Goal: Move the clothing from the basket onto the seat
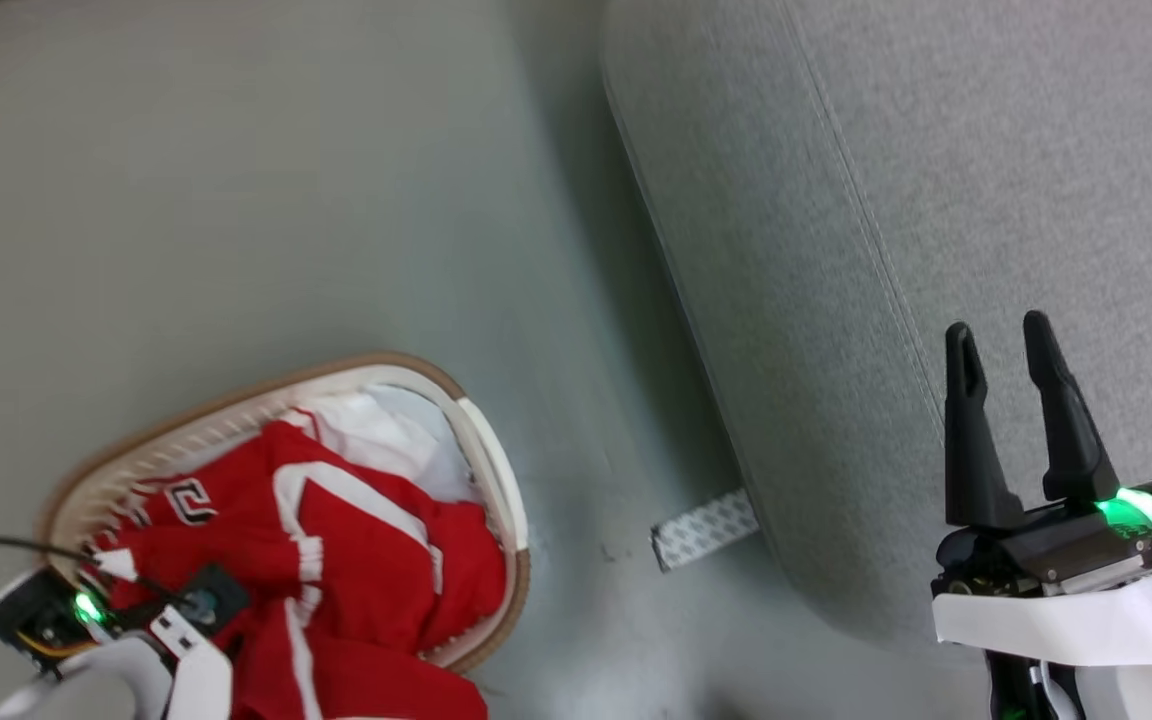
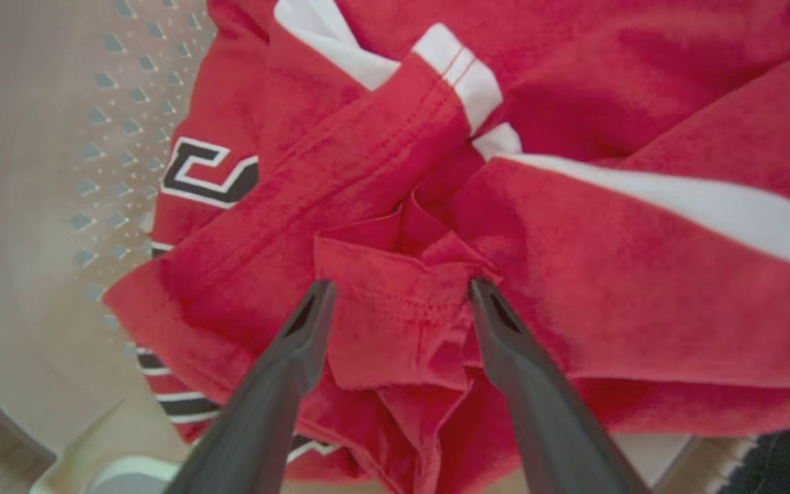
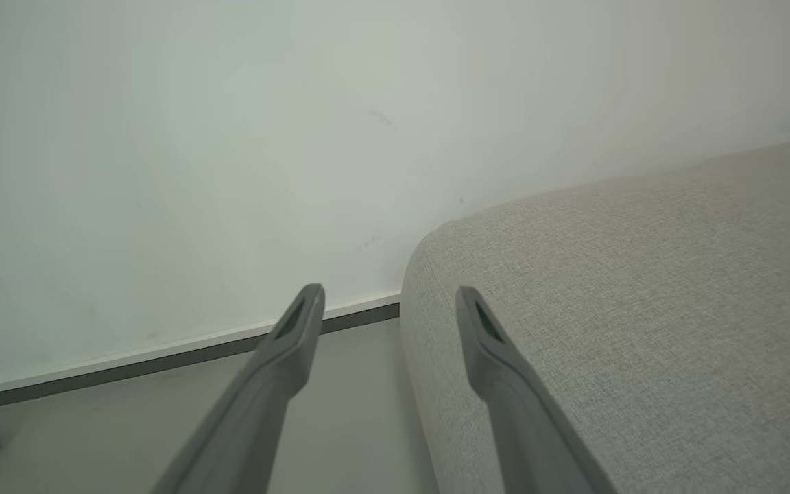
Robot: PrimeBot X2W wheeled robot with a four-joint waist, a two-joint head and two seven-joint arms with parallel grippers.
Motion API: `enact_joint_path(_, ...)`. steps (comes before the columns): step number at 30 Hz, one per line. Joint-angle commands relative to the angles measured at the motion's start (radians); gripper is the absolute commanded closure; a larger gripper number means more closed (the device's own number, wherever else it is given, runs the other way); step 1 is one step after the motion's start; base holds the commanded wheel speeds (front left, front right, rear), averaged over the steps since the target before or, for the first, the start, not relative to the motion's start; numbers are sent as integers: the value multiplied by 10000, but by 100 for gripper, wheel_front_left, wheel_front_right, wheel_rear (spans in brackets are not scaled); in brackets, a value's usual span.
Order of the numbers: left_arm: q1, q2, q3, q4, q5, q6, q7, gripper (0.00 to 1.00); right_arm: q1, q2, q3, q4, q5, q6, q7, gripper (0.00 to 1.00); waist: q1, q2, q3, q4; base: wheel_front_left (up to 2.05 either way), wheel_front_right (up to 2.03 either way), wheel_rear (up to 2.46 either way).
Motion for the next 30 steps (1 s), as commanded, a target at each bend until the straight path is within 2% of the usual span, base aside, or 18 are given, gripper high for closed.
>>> enact_joint_path(1, -115, 120, -125, 26, -26, 16, 47, 0, -164, -11, -5, -48, 40, -21, 7, 0, -1, 0, 549, -331, 0, 0, 0)
enact_joint_path(6, -727, 587, -1539, 111, -270, 16, 520, 0, -236, -10, 97, -255, 355, -21, 7, 0, -1, 0, 1220, -613, 0, 0, 0)
enact_joint_path(10, -1098, 832, -2179, 45, -738, 16, 591, 0, -201, -10, 120, -295, 517, -21, 7, 0, -1, 0, 1399, -731, 0, 0, 0)
enact_joint_path(11, -1151, 855, -2282, 47, -847, 16, 610, 17, -202, -10, 144, -299, 539, -21, 7, 0, -1, 0, 1433, -763, 0, 0, 0)
enact_joint_path(12, -1200, 876, -2359, 53, -936, 16, 618, 50, -205, -10, 170, -296, 543, -21, 7, 0, -1, 0, 1461, -790, 0, 0, 0)
enact_joint_path(13, -1232, 889, -2425, 44, -1040, 16, 610, 70, -206, -10, 189, -298, 565, -21, 7, 0, -1, 0, 1480, -809, 0, 0, 0)
enact_joint_path(14, -1264, 897, -2493, 30, -1148, 16, 597, 100, -210, -10, 201, -291, 588, -21, 7, 0, -1, 0, 1491, -821, 0, 0, 0)
enact_joint_path(19, -1360, 756, -2722, -65, -1463, 16, 495, 100, -276, -10, 142, -143, 505, -21, 7, 0, -1, 0, 1340, -723, 0, 0, 0)
enact_joint_path(23, -1250, 448, -2819, -93, -1744, 16, 406, 100, -396, -13, 72, 49, 287, -21, 7, 0, -1, 0, 809, -497, 0, 0, 0)
enact_joint_path(30, -876, -715, -2852, 115, -2585, 16, -250, 100, -305, -19, -394, 548, -474, -21, 7, 0, -1, 0, -995, 455, 0, 0, 0)
